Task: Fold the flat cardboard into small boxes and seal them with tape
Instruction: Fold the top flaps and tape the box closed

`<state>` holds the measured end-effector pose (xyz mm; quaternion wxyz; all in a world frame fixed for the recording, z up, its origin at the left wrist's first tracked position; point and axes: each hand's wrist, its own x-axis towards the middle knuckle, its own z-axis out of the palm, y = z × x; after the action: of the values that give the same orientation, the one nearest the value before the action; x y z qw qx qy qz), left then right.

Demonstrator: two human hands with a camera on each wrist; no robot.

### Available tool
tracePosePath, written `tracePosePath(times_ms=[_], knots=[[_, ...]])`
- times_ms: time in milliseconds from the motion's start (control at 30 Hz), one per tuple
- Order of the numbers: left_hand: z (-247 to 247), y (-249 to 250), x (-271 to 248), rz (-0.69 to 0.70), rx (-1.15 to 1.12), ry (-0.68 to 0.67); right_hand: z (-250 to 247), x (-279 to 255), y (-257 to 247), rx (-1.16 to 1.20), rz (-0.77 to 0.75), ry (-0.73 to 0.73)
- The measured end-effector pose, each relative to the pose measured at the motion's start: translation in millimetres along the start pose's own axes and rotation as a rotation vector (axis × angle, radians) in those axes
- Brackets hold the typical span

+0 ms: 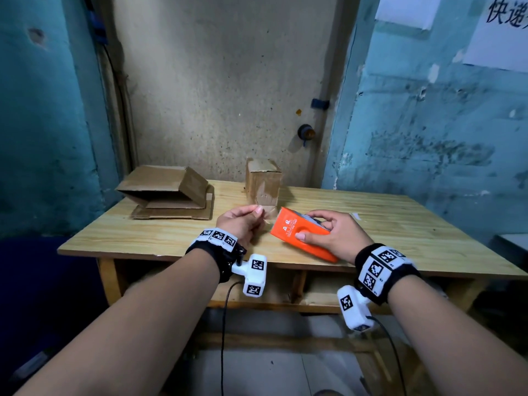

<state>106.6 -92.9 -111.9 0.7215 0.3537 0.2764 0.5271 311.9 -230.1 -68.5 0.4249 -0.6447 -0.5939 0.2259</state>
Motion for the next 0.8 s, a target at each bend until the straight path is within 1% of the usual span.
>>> tracePosePath(times_ms=[100,200,333,367,433,567,700,800], knots=[[-0.5,-1.0,-2.8,0.033,0.045,0.008,-0.4,-1.7,-0.9,-0.017,0.001,-0.013],[1.6,-2.6,-1.8,0.061,0.041,0.038,3.0,-0.6,-1.7,-0.098,0.008,-0.021],[1.6,0.0,1.7,0.060,0.027,0.080,9.8,1.7,-9.8,-0.422,0.011,0.040],[1.1,0.0,2.7,0.058,0.033,0.089,10.3,2.1,-10.9,-0.470,0.014,0.045],[1.0,0.8,3.7,0.068,0.036,0.104,9.3,-0.1,-13.6,-0.512,0.028,0.029],[0.1,2.3,7.3,0.069,-0.029,0.136,-0.5,-12.1,-13.0,-0.583,0.047,-0.003],[3.9,-0.8,7.3,0.077,0.041,0.104,-9.0,-21.7,-9.2,-0.634,0.052,0.014],[1.9,-1.5,8.7,0.073,0.042,0.120,-9.6,-22.7,-12.4,-0.646,0.049,-0.008]])
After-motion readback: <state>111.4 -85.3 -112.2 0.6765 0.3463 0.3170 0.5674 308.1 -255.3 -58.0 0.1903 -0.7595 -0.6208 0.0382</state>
